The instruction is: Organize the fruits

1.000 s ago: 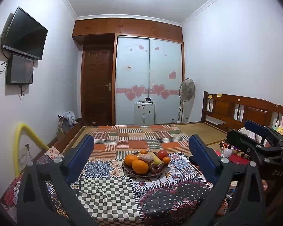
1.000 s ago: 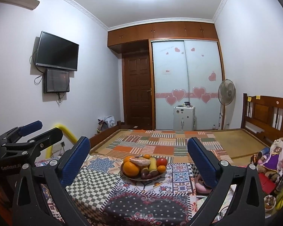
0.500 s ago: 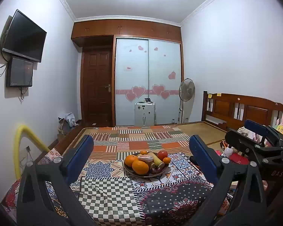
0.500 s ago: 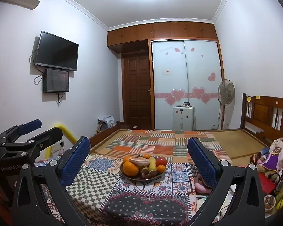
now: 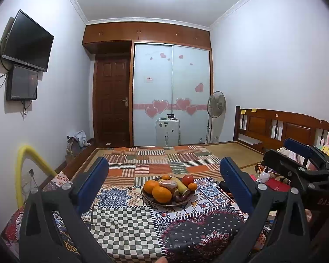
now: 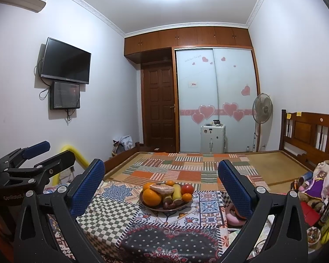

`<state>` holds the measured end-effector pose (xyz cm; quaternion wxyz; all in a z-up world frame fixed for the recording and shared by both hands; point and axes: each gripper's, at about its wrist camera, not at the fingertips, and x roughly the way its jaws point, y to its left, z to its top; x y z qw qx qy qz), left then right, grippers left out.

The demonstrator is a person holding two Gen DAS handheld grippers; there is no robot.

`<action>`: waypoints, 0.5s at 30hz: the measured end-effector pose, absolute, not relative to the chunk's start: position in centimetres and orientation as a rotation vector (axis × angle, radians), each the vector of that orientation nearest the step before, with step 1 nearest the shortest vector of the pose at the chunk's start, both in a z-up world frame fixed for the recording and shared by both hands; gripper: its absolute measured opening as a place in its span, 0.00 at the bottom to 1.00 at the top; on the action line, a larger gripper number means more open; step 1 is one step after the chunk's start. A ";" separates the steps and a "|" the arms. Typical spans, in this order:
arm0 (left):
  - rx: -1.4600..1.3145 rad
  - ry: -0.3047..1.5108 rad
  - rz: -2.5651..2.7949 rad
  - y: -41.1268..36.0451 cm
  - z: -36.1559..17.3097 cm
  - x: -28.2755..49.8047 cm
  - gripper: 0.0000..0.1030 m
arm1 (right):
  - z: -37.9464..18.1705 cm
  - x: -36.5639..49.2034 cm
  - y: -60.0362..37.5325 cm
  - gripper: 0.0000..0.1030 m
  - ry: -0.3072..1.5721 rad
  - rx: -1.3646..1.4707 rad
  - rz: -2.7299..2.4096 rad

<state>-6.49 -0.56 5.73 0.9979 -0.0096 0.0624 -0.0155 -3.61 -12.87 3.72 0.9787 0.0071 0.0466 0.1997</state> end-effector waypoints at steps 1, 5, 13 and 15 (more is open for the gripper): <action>-0.021 0.125 -0.032 -0.5 5.7 -6.5 1.00 | 3.7 -3.7 -12.9 1.00 0.093 0.013 0.402; -0.016 0.130 -0.035 -0.5 5.6 -6.4 1.00 | 3.8 -3.7 -12.8 1.00 0.090 0.007 0.397; -0.017 0.136 -0.045 -0.6 5.5 -6.2 1.00 | 3.9 -3.5 -12.8 1.00 0.093 0.009 0.392; -0.015 0.137 -0.047 -0.6 5.4 -6.2 1.00 | 3.8 -3.4 -12.8 1.00 0.096 0.010 0.390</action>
